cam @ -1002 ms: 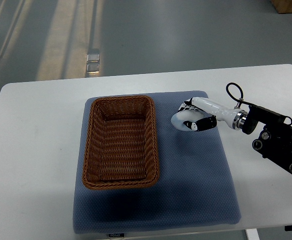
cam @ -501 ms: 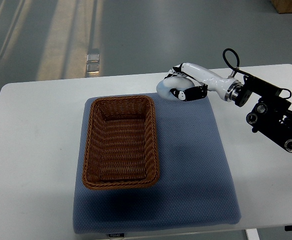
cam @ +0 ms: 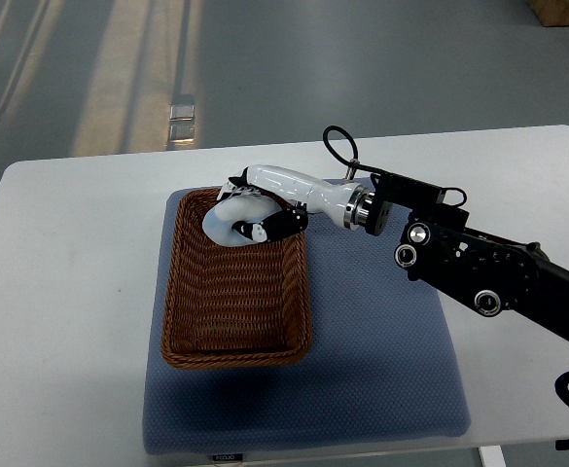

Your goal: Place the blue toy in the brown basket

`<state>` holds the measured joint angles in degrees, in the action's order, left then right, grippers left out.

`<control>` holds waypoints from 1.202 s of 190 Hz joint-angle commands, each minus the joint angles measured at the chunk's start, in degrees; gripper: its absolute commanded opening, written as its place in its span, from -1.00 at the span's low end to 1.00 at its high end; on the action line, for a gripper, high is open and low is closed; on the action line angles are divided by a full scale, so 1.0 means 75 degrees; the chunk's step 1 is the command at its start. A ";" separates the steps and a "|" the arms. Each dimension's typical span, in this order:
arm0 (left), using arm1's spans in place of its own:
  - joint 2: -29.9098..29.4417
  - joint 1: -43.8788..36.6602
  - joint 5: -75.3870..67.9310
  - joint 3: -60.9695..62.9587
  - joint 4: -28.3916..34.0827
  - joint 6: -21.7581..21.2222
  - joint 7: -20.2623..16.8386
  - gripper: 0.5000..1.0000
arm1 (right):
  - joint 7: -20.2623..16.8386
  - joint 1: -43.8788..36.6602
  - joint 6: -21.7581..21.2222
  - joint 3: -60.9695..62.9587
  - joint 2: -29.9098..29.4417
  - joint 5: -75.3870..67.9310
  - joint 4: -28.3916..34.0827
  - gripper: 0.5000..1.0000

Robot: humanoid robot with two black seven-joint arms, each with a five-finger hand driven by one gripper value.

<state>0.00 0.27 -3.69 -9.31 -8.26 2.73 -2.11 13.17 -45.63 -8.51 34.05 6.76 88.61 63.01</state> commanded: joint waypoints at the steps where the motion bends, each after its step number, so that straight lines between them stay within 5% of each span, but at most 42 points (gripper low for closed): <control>1: 0.0000 0.0000 0.0000 -0.0001 0.0000 0.0000 0.0000 1.00 | -0.0010 0.0013 -0.0002 -0.0285 -0.0222 0.0033 -0.0116 -0.70; 87: 0.0000 0.0000 0.0000 -0.0001 0.0000 0.0000 0.0000 1.00 | -0.0056 0.0142 0.0009 -0.0508 -0.0527 0.0092 -0.0327 0.14; 148: 0.0000 0.0000 0.0000 -0.0001 0.0000 0.0000 0.0000 1.00 | -0.0056 0.0189 0.0127 -0.0274 -0.0363 -0.0025 -0.0327 0.19; 228: 0.0000 0.0000 0.0000 -0.0001 0.0000 0.0000 0.0000 1.00 | -0.0420 0.1056 0.0349 0.2293 0.0130 -0.1654 -0.0901 0.19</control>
<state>0.00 0.26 -3.69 -9.31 -8.26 2.73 -2.11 10.97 -39.37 -7.34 46.88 7.38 82.02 58.64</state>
